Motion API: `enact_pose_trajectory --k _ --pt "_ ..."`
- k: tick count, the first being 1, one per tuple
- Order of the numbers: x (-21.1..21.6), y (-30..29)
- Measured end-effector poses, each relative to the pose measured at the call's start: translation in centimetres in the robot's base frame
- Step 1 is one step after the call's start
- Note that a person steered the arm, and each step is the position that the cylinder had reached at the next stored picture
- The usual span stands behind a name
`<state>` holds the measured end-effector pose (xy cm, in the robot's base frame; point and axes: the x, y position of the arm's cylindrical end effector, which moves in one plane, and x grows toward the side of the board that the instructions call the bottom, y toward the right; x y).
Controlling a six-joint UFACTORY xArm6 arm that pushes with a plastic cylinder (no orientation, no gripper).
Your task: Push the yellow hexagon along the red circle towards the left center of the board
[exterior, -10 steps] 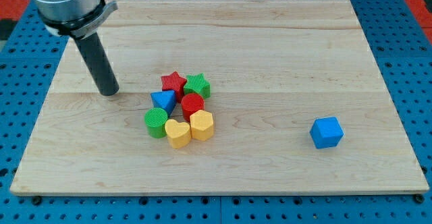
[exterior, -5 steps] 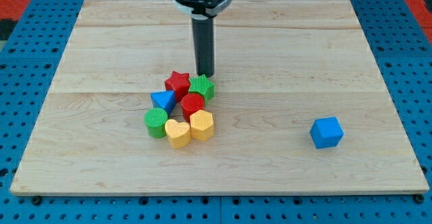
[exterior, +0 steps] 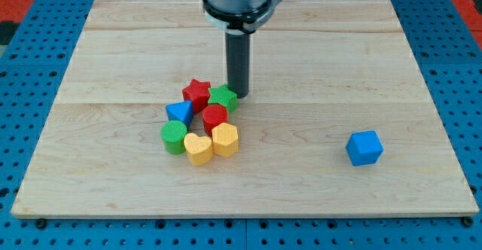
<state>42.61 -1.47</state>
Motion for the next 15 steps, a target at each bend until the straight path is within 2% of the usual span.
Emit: enact_pose_trajectory --k 3,5,6,7,8,13,15 --pt "0.4 -2.1" --pt "0.7 1.7" --pt "2.0 6.2" --pt "7.2 8.0" --pt "11.4 6.0" --pt "11.4 -5.3" --pt "8.5 -6.9"
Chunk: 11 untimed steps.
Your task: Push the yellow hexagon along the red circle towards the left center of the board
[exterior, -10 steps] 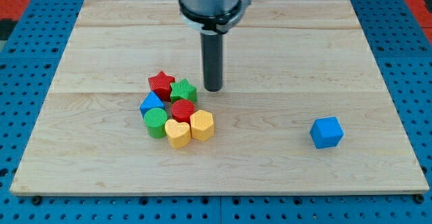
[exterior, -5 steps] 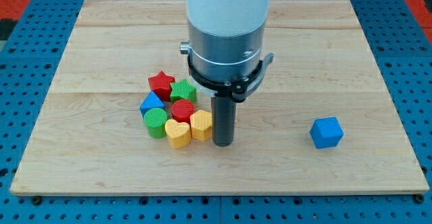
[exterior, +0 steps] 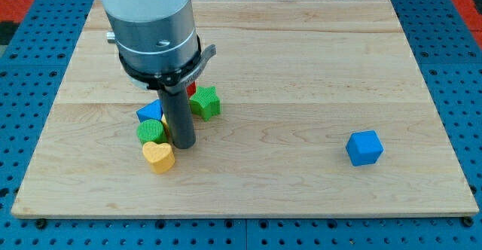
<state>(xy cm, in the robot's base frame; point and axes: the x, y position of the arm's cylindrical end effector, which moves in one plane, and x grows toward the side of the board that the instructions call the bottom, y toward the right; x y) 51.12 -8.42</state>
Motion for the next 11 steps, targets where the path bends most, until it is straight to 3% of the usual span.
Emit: enact_pose_trajectory --k 5,10,11 --pt "-9.1 -1.9" --pt "-12.9 -4.0" --pt "-11.2 -4.5"
